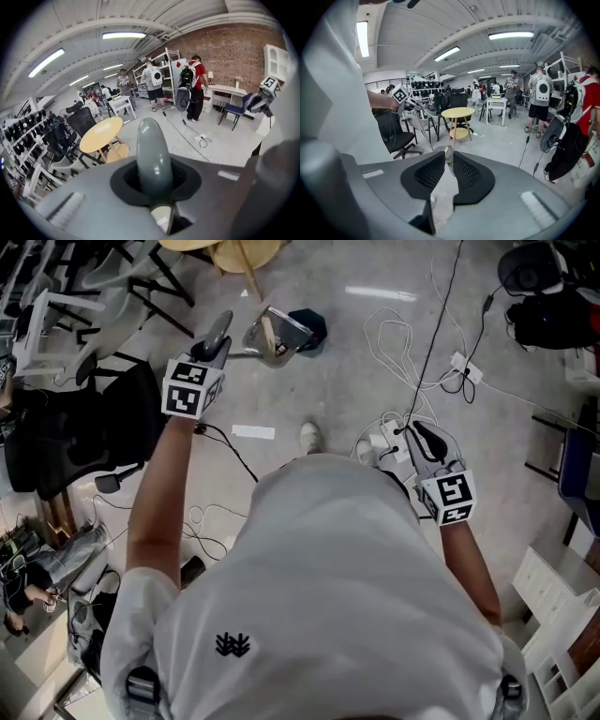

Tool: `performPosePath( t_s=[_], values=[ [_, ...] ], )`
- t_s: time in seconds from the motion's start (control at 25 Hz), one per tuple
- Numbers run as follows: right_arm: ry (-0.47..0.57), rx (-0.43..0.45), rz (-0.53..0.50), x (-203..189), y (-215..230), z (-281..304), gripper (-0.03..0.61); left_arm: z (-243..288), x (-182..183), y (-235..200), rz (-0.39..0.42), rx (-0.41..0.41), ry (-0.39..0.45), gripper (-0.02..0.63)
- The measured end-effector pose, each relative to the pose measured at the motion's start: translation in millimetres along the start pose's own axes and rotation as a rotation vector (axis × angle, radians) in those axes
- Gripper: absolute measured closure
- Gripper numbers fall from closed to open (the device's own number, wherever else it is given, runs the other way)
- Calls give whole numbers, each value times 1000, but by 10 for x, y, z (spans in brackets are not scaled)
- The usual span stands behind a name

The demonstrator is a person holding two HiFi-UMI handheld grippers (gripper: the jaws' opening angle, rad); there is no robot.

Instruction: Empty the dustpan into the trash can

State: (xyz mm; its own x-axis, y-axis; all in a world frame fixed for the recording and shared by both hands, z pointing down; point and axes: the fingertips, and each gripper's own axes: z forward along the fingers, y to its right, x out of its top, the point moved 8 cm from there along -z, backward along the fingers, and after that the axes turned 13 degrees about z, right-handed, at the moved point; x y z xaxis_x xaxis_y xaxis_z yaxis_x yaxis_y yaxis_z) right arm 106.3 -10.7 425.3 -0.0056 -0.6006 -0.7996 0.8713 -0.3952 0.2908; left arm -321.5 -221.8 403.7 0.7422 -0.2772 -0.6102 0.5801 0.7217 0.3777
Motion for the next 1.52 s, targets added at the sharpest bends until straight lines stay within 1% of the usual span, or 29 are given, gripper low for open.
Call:
performPosePath(
  t_s=[0.12,0.28,0.48,0.72,0.92,1.28,1.52],
  values=[
    [1,-16,13,-11,-15,-22,522,128,90,49,79,-30,-7,515],
    [10,-32,27,-17,-15,-38,522,268,206,142,165,-65,-18,515],
    [19,-53,46,-60,8,-102,522,401,323,237,253,-88,-33,515],
    [18,-69,64,-102,18,-154,522,546,403,363,396,-108,-50,522],
    [27,-77,72,-148,88,-215,522,658,498,449,432,-110,-53,525],
    [28,-89,82,-187,126,-318,522,740,630,515,543,-99,-65,525],
    [31,-95,86,-204,163,-370,522,793,638,623,654,-85,-81,525]
  ],
)
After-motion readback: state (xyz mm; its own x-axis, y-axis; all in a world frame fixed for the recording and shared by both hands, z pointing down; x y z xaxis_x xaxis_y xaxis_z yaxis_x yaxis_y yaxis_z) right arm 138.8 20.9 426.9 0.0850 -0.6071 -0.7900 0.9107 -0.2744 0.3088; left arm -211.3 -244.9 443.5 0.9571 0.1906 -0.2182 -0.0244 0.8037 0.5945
